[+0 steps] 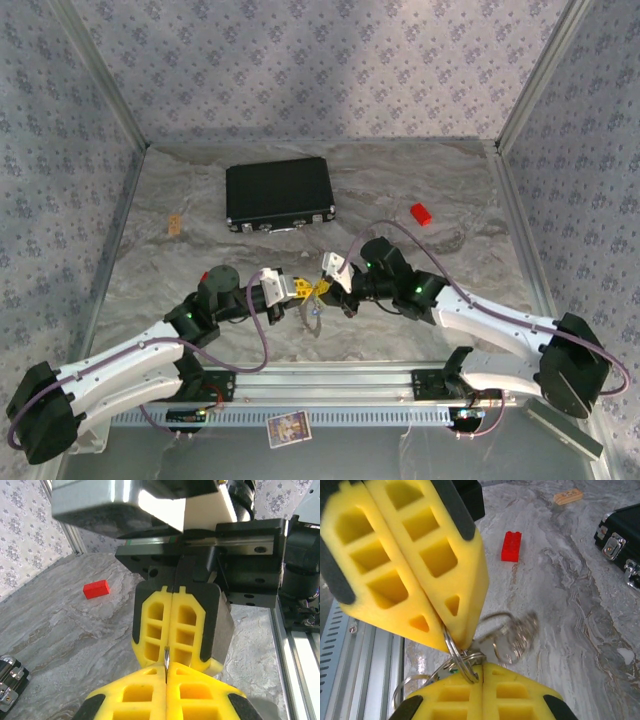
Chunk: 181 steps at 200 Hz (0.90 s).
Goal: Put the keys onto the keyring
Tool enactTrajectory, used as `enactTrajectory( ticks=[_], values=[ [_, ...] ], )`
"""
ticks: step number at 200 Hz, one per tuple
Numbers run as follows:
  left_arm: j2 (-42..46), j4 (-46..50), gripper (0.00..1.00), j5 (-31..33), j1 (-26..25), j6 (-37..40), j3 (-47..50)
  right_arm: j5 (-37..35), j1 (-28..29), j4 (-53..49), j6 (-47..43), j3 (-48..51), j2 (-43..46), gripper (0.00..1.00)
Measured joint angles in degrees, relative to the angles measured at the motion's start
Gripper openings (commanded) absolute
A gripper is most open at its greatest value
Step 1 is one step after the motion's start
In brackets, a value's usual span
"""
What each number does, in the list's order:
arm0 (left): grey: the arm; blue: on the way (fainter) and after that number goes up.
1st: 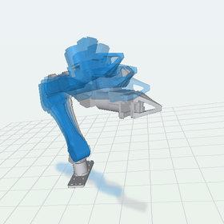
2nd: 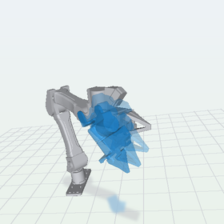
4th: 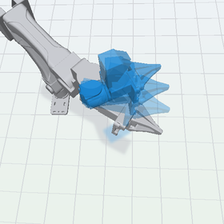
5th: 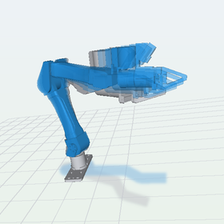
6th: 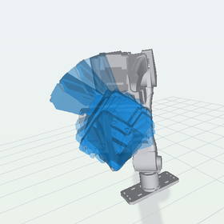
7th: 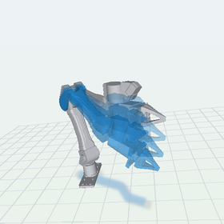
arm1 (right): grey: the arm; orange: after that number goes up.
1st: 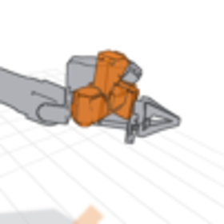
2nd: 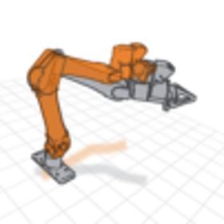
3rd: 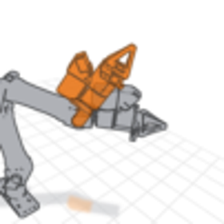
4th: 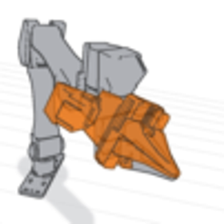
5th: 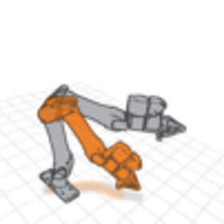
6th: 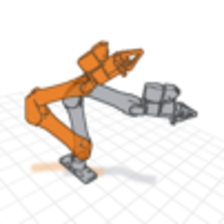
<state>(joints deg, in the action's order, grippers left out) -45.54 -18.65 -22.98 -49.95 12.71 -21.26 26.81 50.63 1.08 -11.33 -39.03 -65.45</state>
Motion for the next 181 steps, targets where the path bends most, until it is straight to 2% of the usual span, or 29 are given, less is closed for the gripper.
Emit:
enactTrajectory(
  ticks=[29, 71, 118, 181],
  values=[
    [0.0, -0.1, 0.0, -0.1, 0.0, 0.0, 0.0, -0.4, -0.2, -0.5, -0.1, 0.0, 0.6, 0.19],
    [0.0, -0.1, 0.0, -0.1, 0.0, 0.0, 0.0, -2.0, -0.4, -3.1, -0.7, 0.6, 6.8, 0.31],
    [0.0, -0.1, 0.0, -0.1, 0.0, 0.0, 0.0, -2.0, 0.0, -4.0, -0.9, 1.3, 7.8, 0.32],
    [0.0, -0.1, 0.0, -0.1, 0.0, 0.0, 0.0, -2.0, 2.1, -2.5, 0.3, 1.7, 4.3, 0.33]
  ],
)
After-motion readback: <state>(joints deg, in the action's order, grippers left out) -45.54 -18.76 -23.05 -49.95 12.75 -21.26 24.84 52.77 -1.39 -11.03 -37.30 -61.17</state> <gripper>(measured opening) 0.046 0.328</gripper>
